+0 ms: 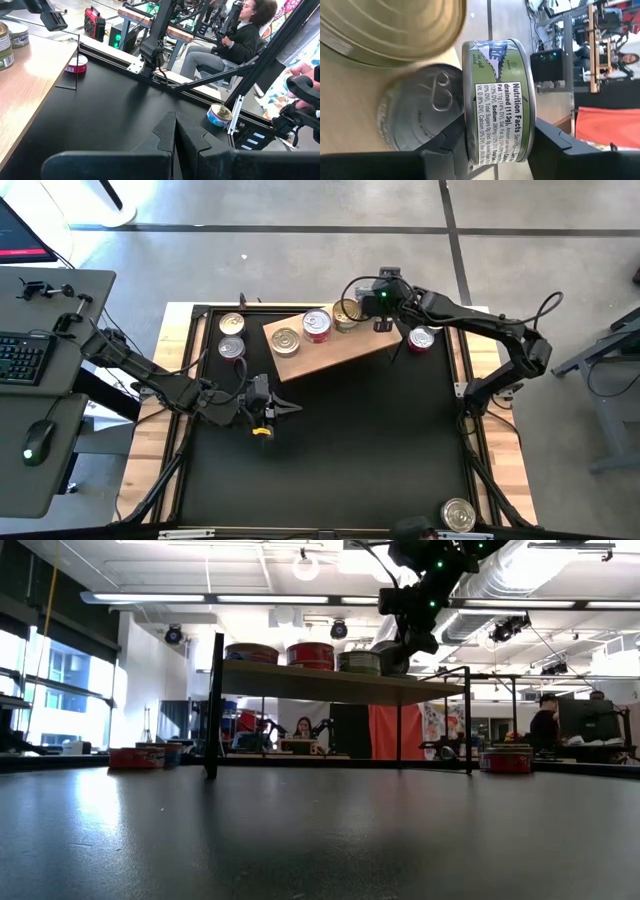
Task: Stack canned seafood by type on shelf
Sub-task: Stack the silver and green tuna can on top of the silver and green tuna can on the shelf
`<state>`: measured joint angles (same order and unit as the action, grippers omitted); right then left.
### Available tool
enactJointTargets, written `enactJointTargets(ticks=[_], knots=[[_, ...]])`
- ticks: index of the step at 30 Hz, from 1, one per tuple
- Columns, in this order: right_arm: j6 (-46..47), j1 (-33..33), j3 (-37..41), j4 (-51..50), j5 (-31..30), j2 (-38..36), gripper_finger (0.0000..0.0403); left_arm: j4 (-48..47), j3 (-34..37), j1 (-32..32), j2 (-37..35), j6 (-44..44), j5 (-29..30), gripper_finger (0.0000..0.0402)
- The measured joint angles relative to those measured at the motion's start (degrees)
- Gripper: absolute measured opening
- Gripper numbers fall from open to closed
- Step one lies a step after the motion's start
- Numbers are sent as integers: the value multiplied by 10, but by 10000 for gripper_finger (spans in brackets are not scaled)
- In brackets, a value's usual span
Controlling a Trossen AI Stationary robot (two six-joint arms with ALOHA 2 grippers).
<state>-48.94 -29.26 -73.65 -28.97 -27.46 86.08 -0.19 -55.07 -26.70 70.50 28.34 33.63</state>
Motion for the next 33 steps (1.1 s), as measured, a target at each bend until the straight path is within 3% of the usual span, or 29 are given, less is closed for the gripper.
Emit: enactJointTargets(ticks=[19, 33], knots=[[-30, 0, 0, 5, -36, 0, 144, 0, 0, 0, 0, 1, 0, 0], [-25, 0, 0, 6, -33, 0, 214, 0, 0, 0, 0, 1, 0, 0]])
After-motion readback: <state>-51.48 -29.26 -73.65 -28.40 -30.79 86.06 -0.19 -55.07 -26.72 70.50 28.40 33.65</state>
